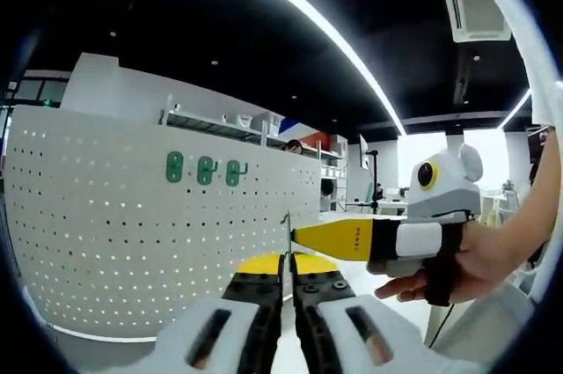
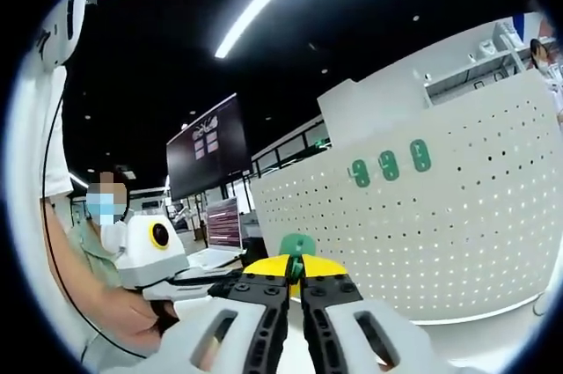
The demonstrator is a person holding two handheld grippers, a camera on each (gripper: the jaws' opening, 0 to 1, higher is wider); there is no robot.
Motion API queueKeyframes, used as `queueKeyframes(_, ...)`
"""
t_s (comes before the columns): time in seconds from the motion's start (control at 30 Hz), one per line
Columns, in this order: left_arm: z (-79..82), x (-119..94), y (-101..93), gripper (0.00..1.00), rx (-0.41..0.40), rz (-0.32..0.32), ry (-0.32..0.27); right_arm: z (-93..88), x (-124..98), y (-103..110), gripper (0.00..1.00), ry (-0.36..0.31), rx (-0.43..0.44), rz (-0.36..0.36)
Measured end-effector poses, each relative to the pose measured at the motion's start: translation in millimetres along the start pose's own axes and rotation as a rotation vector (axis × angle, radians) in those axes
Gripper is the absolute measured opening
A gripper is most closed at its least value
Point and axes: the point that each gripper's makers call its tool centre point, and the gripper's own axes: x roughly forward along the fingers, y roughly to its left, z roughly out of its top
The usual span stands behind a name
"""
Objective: Insert the hook assembly into the mounting plate slot until the hook locks in place.
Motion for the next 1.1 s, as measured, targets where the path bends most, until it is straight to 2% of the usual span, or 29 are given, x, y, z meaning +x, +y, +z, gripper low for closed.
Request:
queueKeyframes(0.2, -3.3, 1.0, -0.3, 0.05, -0.016, -0.009, 0.012, -0.6, -0.7, 0.7, 0.01, 0.008, -0.003, -0.002)
queueKeyframes(0.27, -12.1, 2.1, -1.8, 0.09, -0.003, -0.023, 0.065, -0.4, -1.8, 0.2, 0.01, 0.004, 0.000, -0.005)
queueKeyframes(0.3, -17.6, 2.2, -0.2, 0.17, 0.026, -0.020, 0.095, -0.6, -2.2, -0.2, 0.01, 0.007, 0.003, -0.006)
queueKeyframes(0.33, -20.5, 4.3, -0.1, 0.29, 0.013, -0.016, 0.106, -0.4, -2.4, -0.3, 0.01, 0.007, 0.002, -0.006)
queueKeyframes(0.4, -19.4, 4.7, 1.6, 0.42, -0.008, -0.008, 0.090, -0.1, -2.7, -0.6, 0.01, 0.007, 0.004, -0.005)
queueKeyframes(0.47, -24.8, 6.0, 2.0, 0.55, -0.006, -0.007, 0.118, -0.3, -3.3, -1.7, 0.01, 0.007, 0.006, -0.007)
queueKeyframes(0.53, -27.8, 6.4, 2.7, 0.66, -0.005, -0.003, 0.128, 0.1, -3.4, -1.5, 0.01, 0.007, 0.008, -0.009)
queueKeyframes(0.63, -28.0, 4.6, 5.0, 0.73, -0.004, 0.010, 0.125, -0.3, -3.2, -1.3, 0.01, 0.009, 0.012, -0.007)
queueKeyframes(0.8, -37.3, 2.0, 11.3, 0.79, -0.006, 0.033, 0.165, -2.3, -2.5, -0.1, 0.01, 0.016, 0.021, -0.006)
queueKeyframes(0.97, -37.4, -0.7, 13.8, 0.79, -0.013, 0.045, 0.159, -2.9, -1.5, 0.2, 0.01, 0.022, 0.019, -0.005)
queueKeyframes(1.0, -37.3, -0.8, 14.0, 0.79, -0.012, 0.046, 0.159, -2.9, -1.3, -0.4, 0.01, 0.025, 0.009, -0.009)
queueKeyframes(1.1, -38.9, -1.2, 14.8, 0.78, -0.014, 0.049, 0.165, -5.0, -0.9, -2.8, 0.01, 0.061, -0.125, -0.031)
